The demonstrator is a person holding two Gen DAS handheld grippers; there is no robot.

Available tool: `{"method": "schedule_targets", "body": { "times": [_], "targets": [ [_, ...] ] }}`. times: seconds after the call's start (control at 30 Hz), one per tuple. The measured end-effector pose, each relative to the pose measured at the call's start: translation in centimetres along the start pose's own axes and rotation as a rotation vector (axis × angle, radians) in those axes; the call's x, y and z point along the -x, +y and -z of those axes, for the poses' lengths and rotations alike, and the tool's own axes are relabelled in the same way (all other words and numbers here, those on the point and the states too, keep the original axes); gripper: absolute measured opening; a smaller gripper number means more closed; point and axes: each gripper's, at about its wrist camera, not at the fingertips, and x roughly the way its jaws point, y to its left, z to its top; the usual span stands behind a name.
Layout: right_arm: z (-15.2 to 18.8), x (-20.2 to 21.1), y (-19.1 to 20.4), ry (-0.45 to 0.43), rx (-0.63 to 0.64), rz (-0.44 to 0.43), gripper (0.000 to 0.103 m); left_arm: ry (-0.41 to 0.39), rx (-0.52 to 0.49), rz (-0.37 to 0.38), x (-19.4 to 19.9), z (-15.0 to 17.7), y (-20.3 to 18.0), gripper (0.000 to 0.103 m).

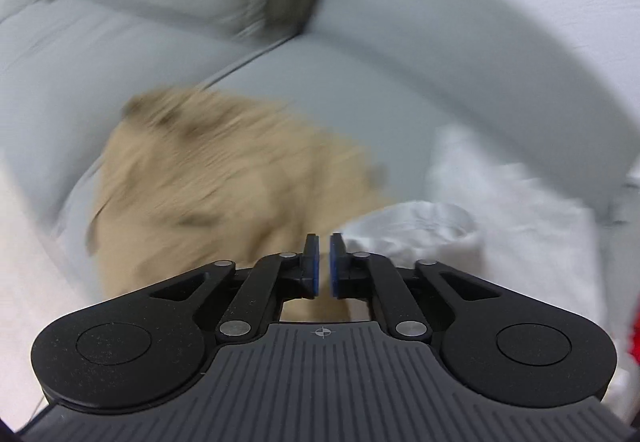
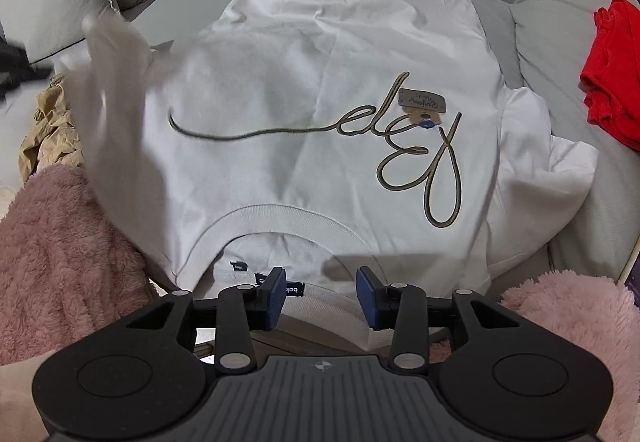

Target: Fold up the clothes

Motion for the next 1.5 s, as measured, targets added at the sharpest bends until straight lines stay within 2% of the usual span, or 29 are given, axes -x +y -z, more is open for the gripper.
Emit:
{"method": "schedule_targets", "body": {
  "times": [0.03, 0.07, 0.13, 0.2, 0.3, 0.43, 0.57, 0.7, 0.83, 0.87, 0.93, 1.0, 1.1, 1.17, 1.23, 1.4, 1.5],
  "targets": [
    [0.2, 0.3, -0.2, -0.008, -0.005, 0.000, 0.041, 0.007, 0.040, -0.017, -0.3, 0.2, 0.9, 0.008],
    [0.2, 0.3, -0.3, -0.010, -0.008, 0.000, 0.041, -0.010, 0.052, 0.008, 0.2, 0.4, 1.4, 0.008],
    [0.6, 0.1, -0.8, 0.000, -0.031, -0.004, 0.041, -0.034, -0.015, 0.116, 1.3, 0.8, 1.1, 0.008],
    [0.7, -0.3, -1.2, 0.019, -0.052, -0.009, 0.041, 0.001, -0.171, 0.217, 1.7, 1.1, -0.8, 0.012],
    [0.7, -0.5, -0.9, 0.028, -0.054, -0.014, 0.041, 0.084, -0.307, 0.206, 0.4, 2.0, -3.5, 0.013],
    [0.8, 0.1, -0.2, 0.006, -0.015, -0.005, 0.043, 0.157, -0.330, 0.171, -2.5, 2.8, -5.4, 0.012],
    [1.1, 0.1, -0.8, 0.014, -0.030, 0.002, 0.043, 0.143, -0.336, 0.145, -3.7, 3.0, -7.2, 0.014],
    [1.3, 0.0, -1.5, 0.028, -0.052, 0.007, 0.043, 0.111, -0.451, 0.188, -3.7, 3.8, -10.4, 0.015],
    [1.5, -0.1, -1.5, 0.030, -0.056, 0.008, 0.043, 0.078, -0.566, 0.231, -3.7, 4.6, -13.6, 0.027],
    [1.5, -0.1, -1.5, 0.029, -0.056, 0.007, 0.043, 0.067, -0.591, 0.221, -3.4, 4.9, -13.9, 0.030],
    [1.5, -0.1, -1.5, 0.027, -0.054, 0.004, 0.043, 0.041, -0.558, 0.200, -2.5, 4.8, -13.1, 0.033],
    [1.6, -0.3, -1.5, 0.028, -0.058, -0.005, 0.043, 0.002, -0.369, 0.162, -0.7, 3.6, -9.5, 0.038],
    [1.7, -0.9, -1.6, 0.037, -0.066, -0.024, 0.044, -0.008, -0.175, 0.154, 0.3, 2.7, -5.8, 0.037],
    [1.6, -1.3, -1.5, 0.050, -0.069, -0.037, 0.044, 0.025, -0.154, 0.157, 0.1, 3.0, -4.6, 0.036],
    [1.6, -1.5, -1.3, 0.054, -0.062, -0.040, 0.044, 0.037, -0.185, 0.138, -0.4, 3.3, -5.0, 0.036],
    [1.7, -1.2, -1.2, 0.040, -0.052, -0.038, 0.044, 0.103, -0.168, 0.123, -2.4, 2.5, -6.4, 0.040],
    [2.0, -1.3, -2.0, 0.047, -0.094, -0.033, 0.045, 0.138, -0.247, 0.047, -4.3, 2.1, -8.3, 0.038]
  ]
}}
